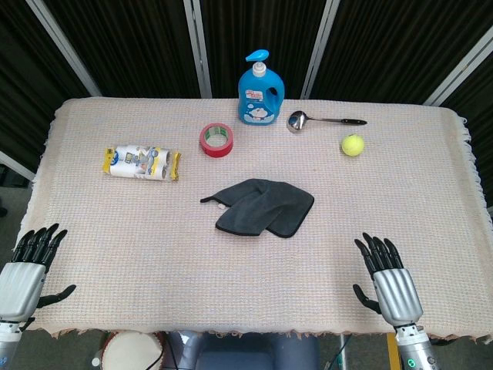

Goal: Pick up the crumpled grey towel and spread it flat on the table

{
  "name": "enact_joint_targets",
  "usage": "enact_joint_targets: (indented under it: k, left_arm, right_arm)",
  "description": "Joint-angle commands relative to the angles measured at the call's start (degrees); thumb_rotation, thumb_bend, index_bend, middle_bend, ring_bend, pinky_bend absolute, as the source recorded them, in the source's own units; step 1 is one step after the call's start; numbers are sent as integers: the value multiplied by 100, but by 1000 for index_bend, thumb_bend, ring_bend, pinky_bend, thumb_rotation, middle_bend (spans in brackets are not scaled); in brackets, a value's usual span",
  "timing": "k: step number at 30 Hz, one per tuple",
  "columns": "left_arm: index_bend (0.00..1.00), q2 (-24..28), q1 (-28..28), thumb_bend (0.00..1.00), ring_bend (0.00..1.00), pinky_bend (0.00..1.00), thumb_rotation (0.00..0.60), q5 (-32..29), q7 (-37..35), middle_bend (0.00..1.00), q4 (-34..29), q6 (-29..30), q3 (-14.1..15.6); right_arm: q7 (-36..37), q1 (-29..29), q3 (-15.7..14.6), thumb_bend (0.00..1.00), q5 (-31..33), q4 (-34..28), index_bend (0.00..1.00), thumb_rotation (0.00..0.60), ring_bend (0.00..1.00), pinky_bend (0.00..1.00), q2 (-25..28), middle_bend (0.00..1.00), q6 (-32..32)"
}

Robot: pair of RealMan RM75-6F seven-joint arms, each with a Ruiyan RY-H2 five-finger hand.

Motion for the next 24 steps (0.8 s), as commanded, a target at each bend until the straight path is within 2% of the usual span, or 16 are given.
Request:
enact_joint_targets:
  k: [1, 15, 24]
  left_arm:
    - [0, 2, -4, 0, 0, 9, 600, -5, -1, 0, -15, -10, -1]
    - [0, -29, -20, 0, 0, 9, 600, -98, 30, 0, -5, -50, -54]
    - [0, -69, -49, 0, 0, 9, 600, -114, 115, 0, -55, -91, -72]
  right_arm:
    - [0, -8, 12, 336, 11, 15, 0, 600, 0, 46, -8, 0, 20]
    - [-64, -27, 13, 336, -61, 120, 0, 600, 0, 46, -173, 0, 84]
    - [-253, 45, 76, 336, -69, 285, 0, 600, 0, 46, -621, 0, -6]
